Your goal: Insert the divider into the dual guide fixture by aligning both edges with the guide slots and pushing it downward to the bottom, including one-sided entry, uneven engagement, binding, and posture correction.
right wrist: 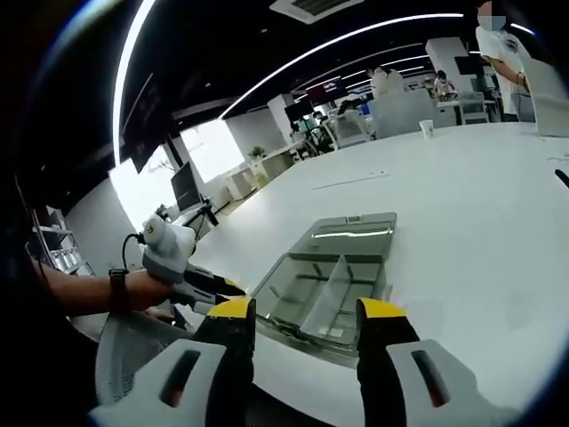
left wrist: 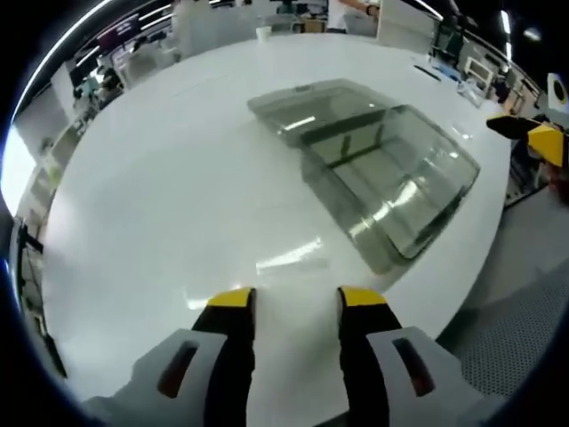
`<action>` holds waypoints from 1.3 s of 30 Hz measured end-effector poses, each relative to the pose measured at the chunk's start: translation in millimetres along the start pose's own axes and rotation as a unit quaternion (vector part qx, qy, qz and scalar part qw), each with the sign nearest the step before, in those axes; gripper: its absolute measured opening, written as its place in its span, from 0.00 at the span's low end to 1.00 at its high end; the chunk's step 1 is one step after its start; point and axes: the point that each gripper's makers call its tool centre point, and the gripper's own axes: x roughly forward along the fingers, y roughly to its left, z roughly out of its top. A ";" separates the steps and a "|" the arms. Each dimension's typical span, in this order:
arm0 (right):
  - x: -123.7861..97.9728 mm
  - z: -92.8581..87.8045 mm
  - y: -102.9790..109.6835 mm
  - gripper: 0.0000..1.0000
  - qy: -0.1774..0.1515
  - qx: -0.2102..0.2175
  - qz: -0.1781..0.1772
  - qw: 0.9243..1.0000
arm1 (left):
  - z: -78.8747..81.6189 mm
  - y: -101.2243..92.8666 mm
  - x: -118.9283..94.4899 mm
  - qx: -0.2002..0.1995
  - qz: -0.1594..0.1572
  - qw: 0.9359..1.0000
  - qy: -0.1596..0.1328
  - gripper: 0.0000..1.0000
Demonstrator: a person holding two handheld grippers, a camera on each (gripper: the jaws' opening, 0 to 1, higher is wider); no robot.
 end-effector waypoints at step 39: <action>-0.3 0.7 6.6 0.41 0.001 0.000 0.010 1.000 | -2.5 -0.3 -19.2 -0.026 -0.011 0.999 -0.029 0.31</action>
